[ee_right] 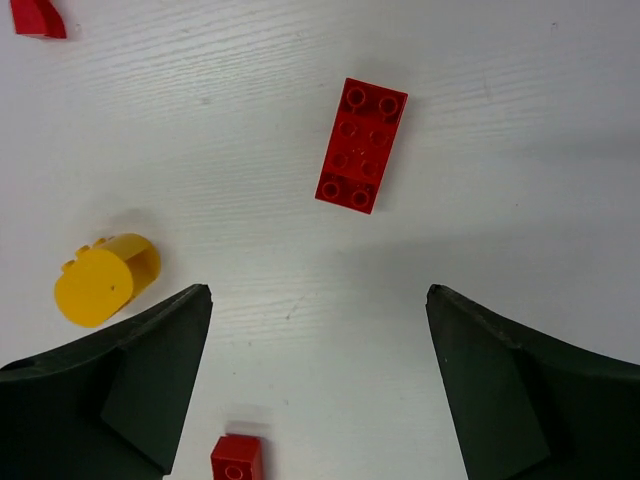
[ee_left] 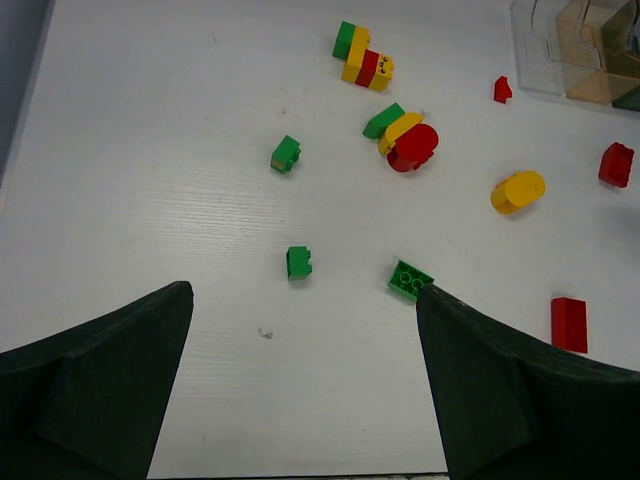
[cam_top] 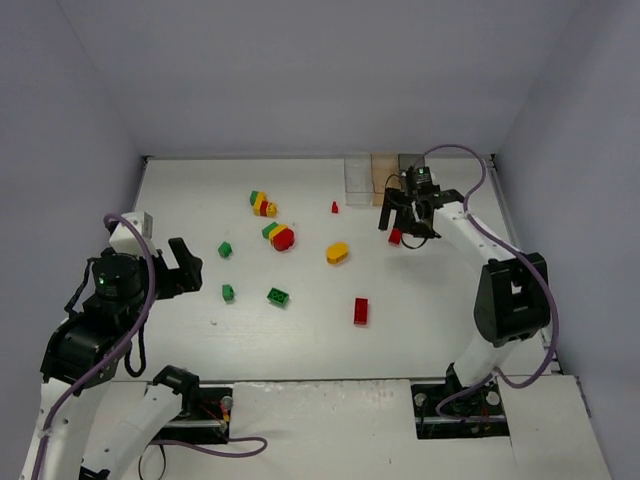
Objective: Sort the legos into containers by color
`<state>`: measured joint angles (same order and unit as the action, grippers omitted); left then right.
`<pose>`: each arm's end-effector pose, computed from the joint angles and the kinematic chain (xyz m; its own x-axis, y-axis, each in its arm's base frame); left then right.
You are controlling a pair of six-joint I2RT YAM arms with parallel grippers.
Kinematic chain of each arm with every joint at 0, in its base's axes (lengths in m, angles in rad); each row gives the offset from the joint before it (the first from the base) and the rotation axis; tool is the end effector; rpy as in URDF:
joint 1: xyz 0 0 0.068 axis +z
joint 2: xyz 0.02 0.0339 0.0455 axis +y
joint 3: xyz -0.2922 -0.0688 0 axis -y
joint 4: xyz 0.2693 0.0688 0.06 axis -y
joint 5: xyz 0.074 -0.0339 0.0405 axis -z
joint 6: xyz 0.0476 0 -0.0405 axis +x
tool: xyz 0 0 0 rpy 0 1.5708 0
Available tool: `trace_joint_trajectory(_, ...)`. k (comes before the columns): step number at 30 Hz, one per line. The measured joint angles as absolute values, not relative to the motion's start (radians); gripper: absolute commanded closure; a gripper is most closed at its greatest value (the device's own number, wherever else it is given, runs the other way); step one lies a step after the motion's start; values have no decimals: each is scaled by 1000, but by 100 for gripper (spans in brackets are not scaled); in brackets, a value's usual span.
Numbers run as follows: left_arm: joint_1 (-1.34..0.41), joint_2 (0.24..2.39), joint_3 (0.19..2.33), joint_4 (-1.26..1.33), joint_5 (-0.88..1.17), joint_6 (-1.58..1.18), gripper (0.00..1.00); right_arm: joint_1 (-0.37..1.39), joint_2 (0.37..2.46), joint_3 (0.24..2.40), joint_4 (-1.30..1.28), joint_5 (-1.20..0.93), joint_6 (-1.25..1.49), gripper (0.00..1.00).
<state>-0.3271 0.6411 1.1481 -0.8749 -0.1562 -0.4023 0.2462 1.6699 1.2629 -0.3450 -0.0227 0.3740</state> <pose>0.1018 -0.0267 0.4279 -0.3838 -0.2782 -0.8805 0.0322 0.9489 -0.3139 0.3962 0.1007 0.2697 -0.7116 0.1978 -0.6742 0.0003 0.9596 0.2813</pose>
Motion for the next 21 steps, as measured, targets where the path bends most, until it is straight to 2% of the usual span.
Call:
trace_joint_trajectory(8, -327, 631, 1148, -889, -166, -402, 13, 250, 1896, 1343, -349, 42, 467, 22)
trace_joint_trajectory(16, -327, 629, 1148, -898, -167, -402, 13, 250, 1997, 1415, -344, 114, 554, 29)
trace_joint_trajectory(19, -327, 625, 1148, -905, -170, -402, 13, 250, 2029, 1443, -323, 128, 569, 46)
trace_joint_trajectory(21, -327, 622, 1148, -910, -170, -402, 13, 250, 2045, 1445, -317, 139, 580, 52)
